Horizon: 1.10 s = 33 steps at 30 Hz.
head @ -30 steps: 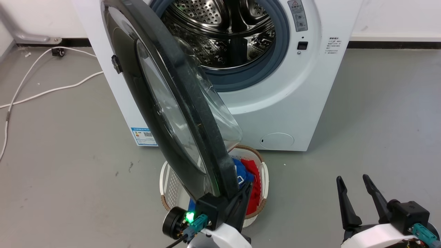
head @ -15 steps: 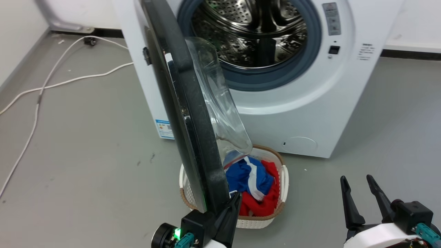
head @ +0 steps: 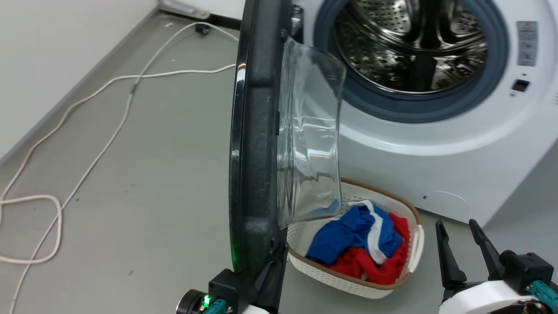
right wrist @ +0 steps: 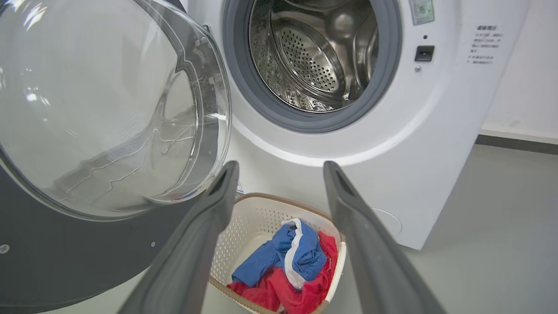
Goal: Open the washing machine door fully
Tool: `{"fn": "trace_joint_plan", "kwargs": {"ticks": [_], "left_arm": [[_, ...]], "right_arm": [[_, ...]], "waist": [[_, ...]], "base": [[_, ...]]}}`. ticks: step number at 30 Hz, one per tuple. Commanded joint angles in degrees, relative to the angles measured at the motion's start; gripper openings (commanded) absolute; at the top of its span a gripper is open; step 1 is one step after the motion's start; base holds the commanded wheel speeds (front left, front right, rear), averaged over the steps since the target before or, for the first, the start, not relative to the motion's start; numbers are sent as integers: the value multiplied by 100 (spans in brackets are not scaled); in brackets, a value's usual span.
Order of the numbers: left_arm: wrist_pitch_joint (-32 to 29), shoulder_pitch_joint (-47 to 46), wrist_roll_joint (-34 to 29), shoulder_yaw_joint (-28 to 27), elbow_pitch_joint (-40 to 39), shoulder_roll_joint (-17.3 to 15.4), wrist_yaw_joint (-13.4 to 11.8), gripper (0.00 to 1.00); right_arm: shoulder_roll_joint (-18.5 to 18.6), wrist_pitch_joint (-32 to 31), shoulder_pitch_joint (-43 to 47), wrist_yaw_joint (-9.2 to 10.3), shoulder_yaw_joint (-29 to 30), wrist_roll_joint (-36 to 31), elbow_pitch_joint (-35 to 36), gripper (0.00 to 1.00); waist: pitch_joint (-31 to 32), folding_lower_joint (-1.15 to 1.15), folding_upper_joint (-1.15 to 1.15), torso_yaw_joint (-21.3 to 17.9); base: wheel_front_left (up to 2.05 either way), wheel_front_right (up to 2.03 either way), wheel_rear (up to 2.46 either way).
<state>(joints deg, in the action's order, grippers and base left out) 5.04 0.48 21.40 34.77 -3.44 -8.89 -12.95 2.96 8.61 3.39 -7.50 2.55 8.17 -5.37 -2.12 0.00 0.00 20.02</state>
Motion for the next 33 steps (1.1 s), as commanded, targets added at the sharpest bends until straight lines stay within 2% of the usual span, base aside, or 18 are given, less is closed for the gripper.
{"fn": "trace_joint_plan", "kwargs": {"ticks": [1, 6, 12, 24, 33], "left_arm": [[49, 18, 39, -128, 13, -80, -65, 0], [200, -13, 274, -463, 111, -84, -159, 0], [432, -206, 498, -972, 378, -214, -204, 0], [745, -904, 951, -2231, 1076, -697, -346, 0], [847, -1343, 1157, -2932, 1725, -1287, -225, 0]], "right_arm": [[-15, -4, -84, 1, 15, -13, 39, 100], [-14, -52, -121, 1, 10, -24, 78, 100], [-14, -120, -148, 1, -12, -74, 141, 100], [-13, -328, -251, 1, 34, -218, 356, 100], [49, -374, -388, 1, 51, -226, 369, 100]], "waist": [[-48, 0, 0, 336], [-98, 0, 0, 608], [-189, 0, 0, 669], [-671, 0, 0, 179], [-902, 0, 0, -47]], "base": [[0, 0, 0], [0, 0, 0], [0, 0, 0], [0, 0, 0], [0, 0, 0]]}}
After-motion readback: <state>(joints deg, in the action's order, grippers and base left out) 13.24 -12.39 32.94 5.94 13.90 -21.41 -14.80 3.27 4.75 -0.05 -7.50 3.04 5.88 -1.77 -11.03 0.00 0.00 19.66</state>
